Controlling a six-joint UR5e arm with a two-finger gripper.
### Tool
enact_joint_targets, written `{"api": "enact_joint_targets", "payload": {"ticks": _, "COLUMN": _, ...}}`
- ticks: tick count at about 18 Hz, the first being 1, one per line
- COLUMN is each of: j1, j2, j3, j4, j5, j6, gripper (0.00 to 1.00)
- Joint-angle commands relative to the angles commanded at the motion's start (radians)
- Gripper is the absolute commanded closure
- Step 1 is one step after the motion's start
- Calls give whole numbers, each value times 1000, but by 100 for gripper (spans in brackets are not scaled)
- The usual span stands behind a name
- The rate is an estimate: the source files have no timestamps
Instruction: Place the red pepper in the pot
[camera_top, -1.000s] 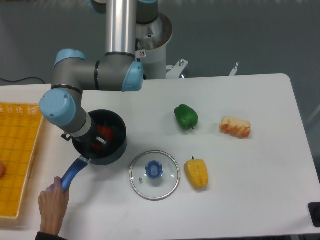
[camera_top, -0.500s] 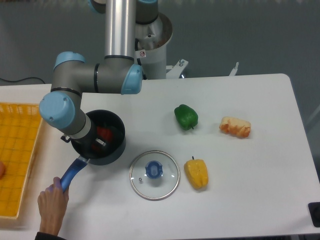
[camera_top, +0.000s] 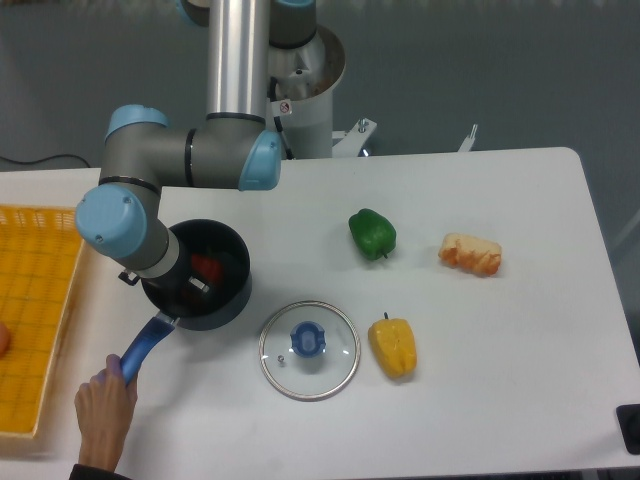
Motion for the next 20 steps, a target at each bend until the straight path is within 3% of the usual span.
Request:
{"api": "enact_joint_targets", "payload": {"ticks": 6, "j1": 2, "j2": 12, "j3": 8, "j4": -5, "j5": 0, "j6": 0, "gripper": 0}}
{"api": "enact_joint_targets", "payload": {"ticks": 9, "j1": 9, "j2": 26, "j3": 17, "j4": 0, "j5": -4, "j6": -2, "gripper": 0}}
{"api": "enact_joint_targets", "payload": {"ticks": 12, "j1": 18, "j2": 55, "j3": 25, "j4": 70, "j5": -5, "j6": 6, "gripper": 0}}
{"api": "enact_joint_targets", "payload": {"ticks": 20, "j1": 51, "j2": 103, "j3": 25, "j4": 72, "j5": 5, "j6": 14, "gripper": 0}}
